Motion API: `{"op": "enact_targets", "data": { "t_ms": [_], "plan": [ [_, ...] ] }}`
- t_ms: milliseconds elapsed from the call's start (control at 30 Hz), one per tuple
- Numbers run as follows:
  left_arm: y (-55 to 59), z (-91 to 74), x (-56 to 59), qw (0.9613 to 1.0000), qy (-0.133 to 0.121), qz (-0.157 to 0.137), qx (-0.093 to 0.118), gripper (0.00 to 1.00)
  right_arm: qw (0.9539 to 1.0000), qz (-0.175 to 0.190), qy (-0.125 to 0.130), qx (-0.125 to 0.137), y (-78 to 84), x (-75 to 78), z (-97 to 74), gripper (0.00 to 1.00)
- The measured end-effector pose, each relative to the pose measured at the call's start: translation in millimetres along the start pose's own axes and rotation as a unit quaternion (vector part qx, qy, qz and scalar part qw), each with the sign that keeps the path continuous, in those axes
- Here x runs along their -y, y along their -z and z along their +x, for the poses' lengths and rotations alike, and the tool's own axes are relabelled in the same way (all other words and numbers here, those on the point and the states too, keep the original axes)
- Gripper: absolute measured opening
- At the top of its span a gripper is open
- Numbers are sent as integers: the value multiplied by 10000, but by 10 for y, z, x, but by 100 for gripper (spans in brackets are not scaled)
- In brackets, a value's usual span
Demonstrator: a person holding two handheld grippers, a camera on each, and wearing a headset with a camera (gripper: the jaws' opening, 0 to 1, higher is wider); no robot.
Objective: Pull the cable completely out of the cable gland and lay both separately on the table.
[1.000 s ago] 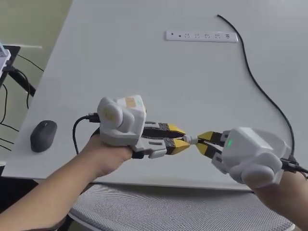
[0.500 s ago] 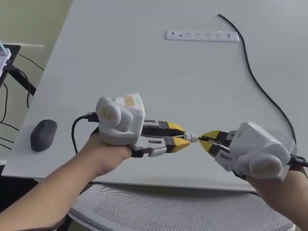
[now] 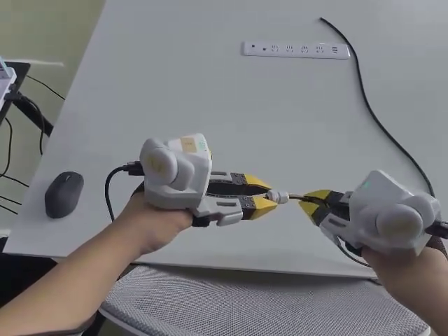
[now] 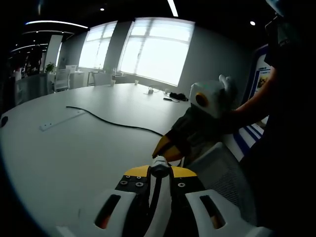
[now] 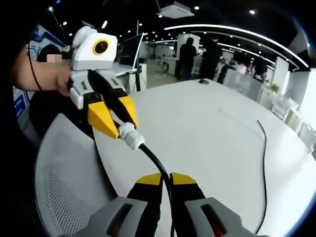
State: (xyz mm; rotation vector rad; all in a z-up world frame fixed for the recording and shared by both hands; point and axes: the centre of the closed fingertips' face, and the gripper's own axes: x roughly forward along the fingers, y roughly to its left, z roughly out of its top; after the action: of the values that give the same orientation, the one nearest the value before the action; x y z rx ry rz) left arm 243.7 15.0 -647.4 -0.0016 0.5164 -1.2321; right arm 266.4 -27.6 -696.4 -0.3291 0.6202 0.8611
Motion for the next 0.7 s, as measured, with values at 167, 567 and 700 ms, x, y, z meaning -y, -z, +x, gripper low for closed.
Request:
{"op": "enact_targets", "data": {
  "t_ms": [167, 567, 700],
  "plan": [
    [-2, -3, -30, 10000, -5, -7, -3, 15, 9994, 330, 103, -73, 81, 83, 7, 0],
    [6, -14, -49, 10000, 11, -36, 31, 15, 9783, 1997, 431, -352, 468, 361, 22, 0],
    [-2, -18, -57, 10000, 14, -45, 55, 15, 9681, 2432, 481, -375, 566, 406, 26, 0]
  ]
}}
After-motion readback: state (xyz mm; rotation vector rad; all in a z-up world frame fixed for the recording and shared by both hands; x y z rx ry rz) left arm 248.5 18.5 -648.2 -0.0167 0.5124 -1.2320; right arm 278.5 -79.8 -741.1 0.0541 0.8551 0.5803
